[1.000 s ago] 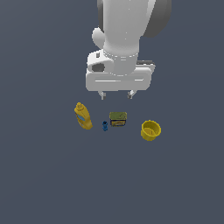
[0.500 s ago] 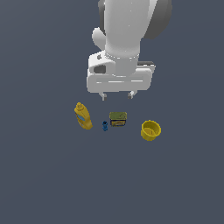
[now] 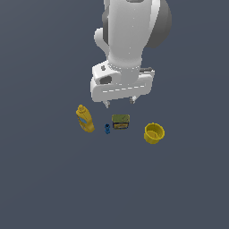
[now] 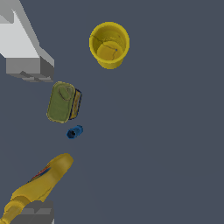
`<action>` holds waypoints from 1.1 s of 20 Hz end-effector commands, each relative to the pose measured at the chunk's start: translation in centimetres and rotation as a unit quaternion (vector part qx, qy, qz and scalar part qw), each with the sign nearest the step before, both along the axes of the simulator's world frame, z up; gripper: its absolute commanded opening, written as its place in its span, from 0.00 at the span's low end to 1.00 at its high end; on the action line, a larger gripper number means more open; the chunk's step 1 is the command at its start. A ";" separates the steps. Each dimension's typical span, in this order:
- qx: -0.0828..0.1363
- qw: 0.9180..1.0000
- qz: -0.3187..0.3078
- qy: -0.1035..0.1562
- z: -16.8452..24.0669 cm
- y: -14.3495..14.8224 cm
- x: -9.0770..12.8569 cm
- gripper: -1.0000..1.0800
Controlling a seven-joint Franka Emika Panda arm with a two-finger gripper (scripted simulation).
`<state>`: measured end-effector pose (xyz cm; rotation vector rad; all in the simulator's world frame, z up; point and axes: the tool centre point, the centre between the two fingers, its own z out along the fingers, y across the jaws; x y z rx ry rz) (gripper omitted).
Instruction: Pick up a designated object from a clutter of objects.
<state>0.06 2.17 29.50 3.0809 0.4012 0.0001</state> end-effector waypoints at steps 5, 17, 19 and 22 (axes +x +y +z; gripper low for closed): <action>0.001 0.997 0.079 0.003 -2.5 0.2 -0.5 0.96; 0.004 0.972 0.234 0.008 -7.3 0.6 -2.0 0.96; 0.005 0.966 0.259 0.008 -8.1 0.6 -2.3 0.96; 0.005 0.955 0.296 0.009 -9.2 0.7 -2.8 0.96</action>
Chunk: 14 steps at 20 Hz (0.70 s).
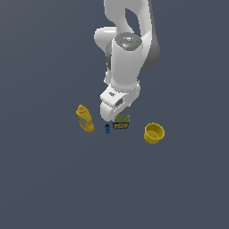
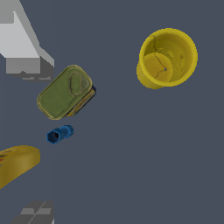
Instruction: Pick up a designated object from a clutter of objects.
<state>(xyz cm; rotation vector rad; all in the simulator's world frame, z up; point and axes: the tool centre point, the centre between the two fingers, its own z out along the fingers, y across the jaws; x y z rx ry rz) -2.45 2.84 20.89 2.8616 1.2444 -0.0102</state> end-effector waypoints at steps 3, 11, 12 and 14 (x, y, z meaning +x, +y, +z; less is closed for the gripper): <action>0.001 0.998 0.059 0.001 -1.7 0.1 -0.8 0.96; 0.004 0.987 0.163 0.003 -4.5 0.3 -2.3 0.96; 0.004 0.984 0.176 0.003 -4.9 0.4 -2.5 0.96; 0.005 0.980 0.201 0.004 -5.6 0.4 -2.9 0.96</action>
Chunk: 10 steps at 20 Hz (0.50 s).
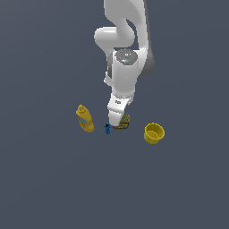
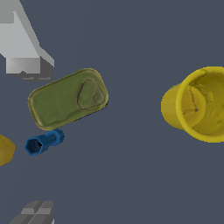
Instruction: Pick up a designated object from a clutter of objects.
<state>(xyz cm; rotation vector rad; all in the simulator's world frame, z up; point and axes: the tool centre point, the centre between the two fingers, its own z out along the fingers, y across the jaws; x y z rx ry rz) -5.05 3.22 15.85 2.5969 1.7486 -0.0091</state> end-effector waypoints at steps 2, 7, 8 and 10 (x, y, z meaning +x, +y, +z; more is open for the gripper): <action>0.001 0.999 0.046 0.001 -1.2 0.1 -0.8 0.96; 0.003 0.994 0.109 0.001 -2.7 0.2 -1.9 0.96; 0.003 0.993 0.120 0.001 -3.0 0.2 -2.1 0.96; 0.004 0.990 0.139 0.001 -3.5 0.3 -2.4 0.96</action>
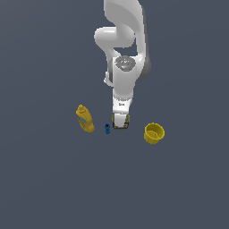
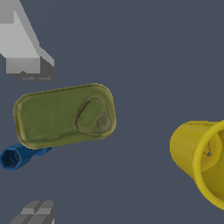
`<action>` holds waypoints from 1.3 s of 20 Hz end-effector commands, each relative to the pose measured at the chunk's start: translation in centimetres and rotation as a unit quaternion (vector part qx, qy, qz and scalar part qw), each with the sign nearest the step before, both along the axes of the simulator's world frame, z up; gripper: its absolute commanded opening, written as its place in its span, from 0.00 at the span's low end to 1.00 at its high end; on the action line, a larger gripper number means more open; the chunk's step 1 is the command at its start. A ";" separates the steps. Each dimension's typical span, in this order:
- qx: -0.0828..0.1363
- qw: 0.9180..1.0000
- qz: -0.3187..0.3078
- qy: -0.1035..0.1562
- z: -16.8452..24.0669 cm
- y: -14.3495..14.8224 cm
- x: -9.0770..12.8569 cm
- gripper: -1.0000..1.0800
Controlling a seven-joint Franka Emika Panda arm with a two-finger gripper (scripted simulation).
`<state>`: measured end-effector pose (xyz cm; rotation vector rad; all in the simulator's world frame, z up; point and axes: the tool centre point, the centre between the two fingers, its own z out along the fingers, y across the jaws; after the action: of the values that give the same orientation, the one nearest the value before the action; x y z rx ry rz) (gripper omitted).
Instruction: Pick up a designated object from a clutter of objects.
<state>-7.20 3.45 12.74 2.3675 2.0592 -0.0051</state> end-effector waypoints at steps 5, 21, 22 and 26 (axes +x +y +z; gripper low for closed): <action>0.002 0.999 0.055 0.000 -1.3 0.1 -1.0 0.96; 0.003 0.997 0.080 0.000 -2.8 0.1 -1.6 0.96; 0.003 0.997 0.080 0.000 -3.1 0.1 -1.6 0.96; 0.003 0.997 0.081 0.000 -4.9 0.1 -1.6 0.96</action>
<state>-8.80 3.59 8.53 2.1975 2.2453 0.0006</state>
